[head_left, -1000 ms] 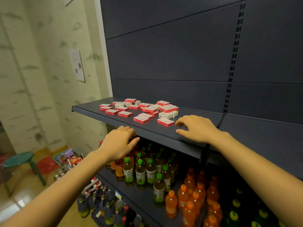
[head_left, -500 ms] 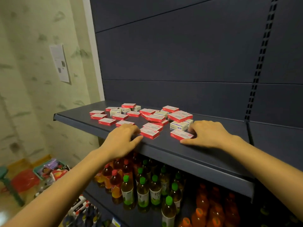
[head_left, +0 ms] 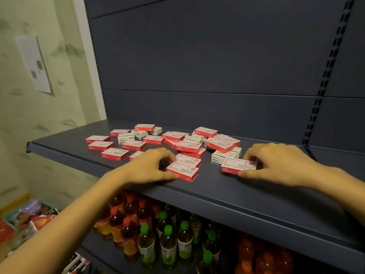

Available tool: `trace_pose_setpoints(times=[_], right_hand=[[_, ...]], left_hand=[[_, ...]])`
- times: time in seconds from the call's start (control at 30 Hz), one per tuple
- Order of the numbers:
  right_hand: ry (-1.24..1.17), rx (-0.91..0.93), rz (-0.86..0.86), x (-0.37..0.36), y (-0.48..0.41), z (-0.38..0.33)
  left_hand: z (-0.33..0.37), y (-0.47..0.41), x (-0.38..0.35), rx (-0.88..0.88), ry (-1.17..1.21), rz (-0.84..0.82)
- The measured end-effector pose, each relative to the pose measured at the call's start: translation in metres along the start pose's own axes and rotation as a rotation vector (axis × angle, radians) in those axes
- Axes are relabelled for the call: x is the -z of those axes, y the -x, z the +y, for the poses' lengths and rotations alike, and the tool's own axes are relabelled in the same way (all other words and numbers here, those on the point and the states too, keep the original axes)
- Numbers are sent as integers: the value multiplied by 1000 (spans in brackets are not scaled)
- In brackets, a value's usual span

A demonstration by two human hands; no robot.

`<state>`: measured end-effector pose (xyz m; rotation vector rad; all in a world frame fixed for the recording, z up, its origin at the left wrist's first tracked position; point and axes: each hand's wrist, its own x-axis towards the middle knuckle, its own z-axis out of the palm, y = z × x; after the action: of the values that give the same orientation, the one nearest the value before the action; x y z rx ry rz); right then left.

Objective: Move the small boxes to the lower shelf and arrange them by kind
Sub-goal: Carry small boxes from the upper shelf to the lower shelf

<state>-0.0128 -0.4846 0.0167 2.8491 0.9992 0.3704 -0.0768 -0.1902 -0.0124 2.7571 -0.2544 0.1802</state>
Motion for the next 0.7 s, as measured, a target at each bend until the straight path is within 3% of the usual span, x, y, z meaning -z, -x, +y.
trace_pose_setpoints(times=[0.43, 0.6, 0.7], right_hand=[[-76, -246, 27, 13, 11, -9], [-99, -331, 38, 14, 29, -19], [-103, -390, 65, 13, 48, -23]], left_hand=[[-13, -22, 11, -184, 74, -120], [-10, -22, 18, -307, -149, -18], [0, -25, 22, -397, -119, 90]])
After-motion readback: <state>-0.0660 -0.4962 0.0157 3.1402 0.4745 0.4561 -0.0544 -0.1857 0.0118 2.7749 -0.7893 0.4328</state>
